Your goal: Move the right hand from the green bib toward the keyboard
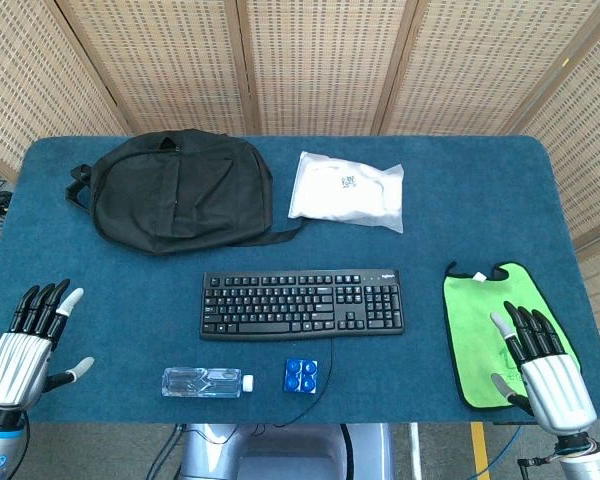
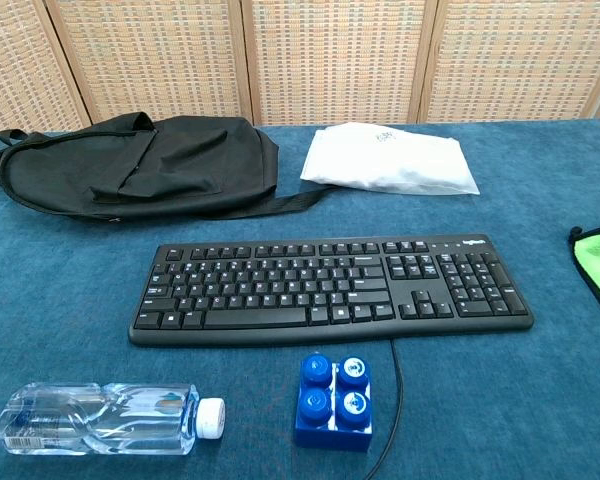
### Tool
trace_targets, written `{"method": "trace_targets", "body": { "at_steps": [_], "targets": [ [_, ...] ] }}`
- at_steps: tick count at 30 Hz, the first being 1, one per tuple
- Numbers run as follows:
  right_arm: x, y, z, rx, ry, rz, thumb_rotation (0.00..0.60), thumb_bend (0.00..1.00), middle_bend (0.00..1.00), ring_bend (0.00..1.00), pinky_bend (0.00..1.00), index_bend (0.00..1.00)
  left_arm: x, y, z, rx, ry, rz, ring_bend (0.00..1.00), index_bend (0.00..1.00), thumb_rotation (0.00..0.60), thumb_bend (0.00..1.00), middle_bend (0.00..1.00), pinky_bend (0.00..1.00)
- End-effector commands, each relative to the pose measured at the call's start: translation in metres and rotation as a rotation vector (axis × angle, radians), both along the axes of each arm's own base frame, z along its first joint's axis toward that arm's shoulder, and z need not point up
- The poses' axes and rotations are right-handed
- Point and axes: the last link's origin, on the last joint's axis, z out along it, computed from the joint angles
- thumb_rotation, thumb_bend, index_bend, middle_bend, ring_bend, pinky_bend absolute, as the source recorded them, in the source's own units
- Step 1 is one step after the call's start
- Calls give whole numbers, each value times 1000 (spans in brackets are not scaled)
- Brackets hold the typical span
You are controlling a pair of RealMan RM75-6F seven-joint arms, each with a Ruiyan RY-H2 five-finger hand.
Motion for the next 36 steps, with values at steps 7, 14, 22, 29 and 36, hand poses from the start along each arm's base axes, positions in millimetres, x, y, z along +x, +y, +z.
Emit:
{"method": "trace_targets", "body": {
  "at_steps": [7, 14, 22, 29, 36],
  "targets": [
    [0, 0, -1, 6, 2, -3, 600, 260, 0, 0, 66, 0, 0, 0, 0, -2, 0, 2, 0, 0, 600, 0, 0, 0],
    [0, 0, -1, 5, -5, -3, 600, 260, 0, 0, 66, 0, 0, 0, -2, -9, -1, 0, 0, 0, 600, 0, 0, 0],
    [-1, -2, -3, 9, 5, -8, 600, 260, 0, 0, 66, 0, 0, 3, -1, -4, -2, -3, 0, 0, 600, 0, 0, 0],
    [-2, -3, -4, 13, 10, -13, 600, 260, 0, 0, 66, 0, -1, 3, 1, 5, -7, 2, 0, 0, 600, 0, 0, 0],
    [1, -4, -3, 6, -6, -9, 600, 260, 66, 1, 67, 0, -1, 2, 1, -1, -8, 3, 0, 0, 600, 0, 0, 0]
  ]
}}
